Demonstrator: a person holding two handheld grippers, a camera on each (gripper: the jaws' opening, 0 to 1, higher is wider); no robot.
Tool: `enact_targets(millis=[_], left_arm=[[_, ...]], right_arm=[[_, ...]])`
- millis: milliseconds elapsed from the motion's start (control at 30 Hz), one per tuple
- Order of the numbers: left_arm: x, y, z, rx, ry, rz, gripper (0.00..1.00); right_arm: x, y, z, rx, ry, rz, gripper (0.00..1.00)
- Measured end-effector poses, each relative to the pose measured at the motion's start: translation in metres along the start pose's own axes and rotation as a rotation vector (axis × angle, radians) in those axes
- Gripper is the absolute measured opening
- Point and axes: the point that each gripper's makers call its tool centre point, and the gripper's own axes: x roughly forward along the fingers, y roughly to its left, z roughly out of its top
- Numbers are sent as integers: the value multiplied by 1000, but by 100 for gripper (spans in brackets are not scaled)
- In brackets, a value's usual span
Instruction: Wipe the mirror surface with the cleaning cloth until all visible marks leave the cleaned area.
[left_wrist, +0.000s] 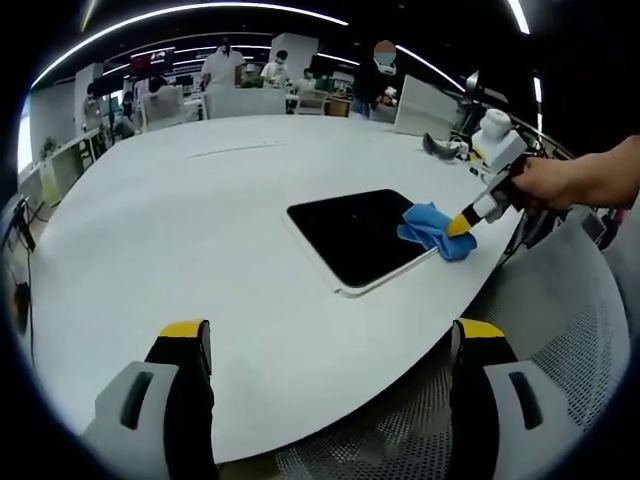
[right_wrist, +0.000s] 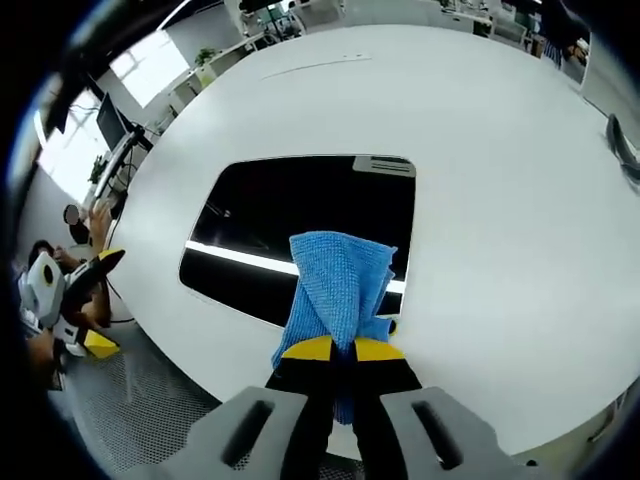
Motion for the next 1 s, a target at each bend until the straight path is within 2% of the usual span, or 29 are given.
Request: enact_targets(millis=[200, 333, 500, 633, 667, 1000], left_arm=[[1, 0, 0, 8, 2, 0, 99], [0, 0, 0, 12, 1, 3, 99], [0, 1, 0, 11, 4, 9, 99], [0, 2, -1, 6, 7, 12, 99], [0, 1, -1, 7, 7, 11, 99], [-1, 1, -2, 9, 19, 13, 99]], right_arm=[[-4, -11, -2, 10, 0, -12, 0], [-6, -20, -3, 52, -7, -9, 0], [-5, -17, -1, 29, -3, -14, 0], [-3, -18, 4, 40, -15, -24, 0], [-2, -18, 5, 69, -14, -21, 0], [7, -25, 31, 17, -13, -43, 0]])
